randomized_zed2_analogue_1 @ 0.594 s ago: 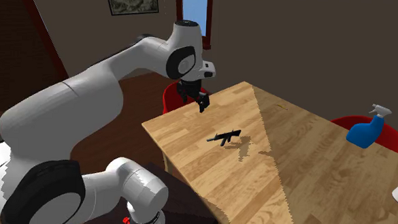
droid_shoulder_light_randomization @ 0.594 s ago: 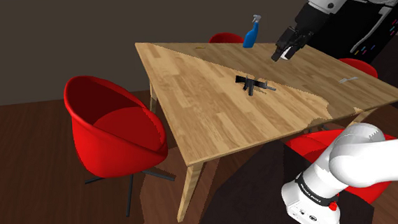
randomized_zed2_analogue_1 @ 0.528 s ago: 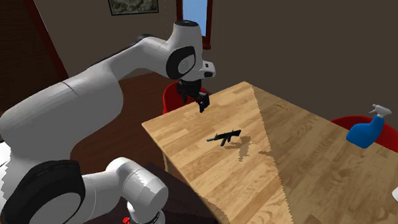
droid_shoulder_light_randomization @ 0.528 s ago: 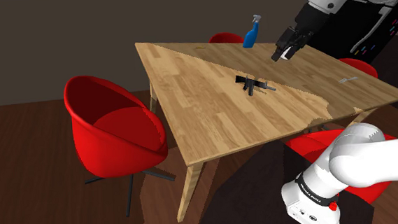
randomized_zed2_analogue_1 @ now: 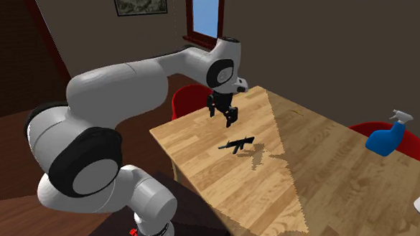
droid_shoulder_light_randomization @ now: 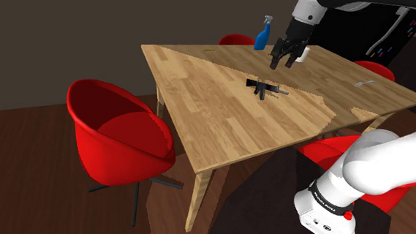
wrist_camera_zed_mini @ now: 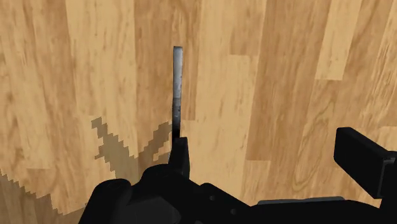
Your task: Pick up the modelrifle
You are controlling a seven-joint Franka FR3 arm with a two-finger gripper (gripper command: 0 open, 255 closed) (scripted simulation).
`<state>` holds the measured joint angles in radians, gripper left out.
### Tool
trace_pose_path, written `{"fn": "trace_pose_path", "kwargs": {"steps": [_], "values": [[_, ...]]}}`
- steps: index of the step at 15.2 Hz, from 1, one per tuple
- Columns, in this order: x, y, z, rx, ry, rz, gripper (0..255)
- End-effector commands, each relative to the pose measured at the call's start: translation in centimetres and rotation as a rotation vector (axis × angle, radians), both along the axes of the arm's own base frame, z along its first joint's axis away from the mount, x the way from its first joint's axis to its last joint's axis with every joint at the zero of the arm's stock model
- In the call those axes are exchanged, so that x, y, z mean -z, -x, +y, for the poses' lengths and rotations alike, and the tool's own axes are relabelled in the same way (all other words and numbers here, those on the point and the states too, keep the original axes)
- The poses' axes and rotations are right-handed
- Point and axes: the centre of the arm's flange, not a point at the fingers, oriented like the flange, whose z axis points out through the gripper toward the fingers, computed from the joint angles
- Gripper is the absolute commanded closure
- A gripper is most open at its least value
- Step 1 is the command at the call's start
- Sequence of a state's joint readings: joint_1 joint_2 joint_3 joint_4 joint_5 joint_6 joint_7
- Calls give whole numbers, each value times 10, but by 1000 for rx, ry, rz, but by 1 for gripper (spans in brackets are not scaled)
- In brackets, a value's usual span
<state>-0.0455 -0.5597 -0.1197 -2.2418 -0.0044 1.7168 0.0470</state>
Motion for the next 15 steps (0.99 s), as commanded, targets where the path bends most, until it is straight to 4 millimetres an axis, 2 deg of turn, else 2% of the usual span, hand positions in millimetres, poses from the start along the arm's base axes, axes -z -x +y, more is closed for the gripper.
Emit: {"fn": "trace_pose_path", "kwargs": {"steps": [1,8,15], "values": [[17,-21,-16,28,-3,48,0],[85,-79,-74,124,-13,210,0],[119,-80,-76,126,-13,214,0]]}}
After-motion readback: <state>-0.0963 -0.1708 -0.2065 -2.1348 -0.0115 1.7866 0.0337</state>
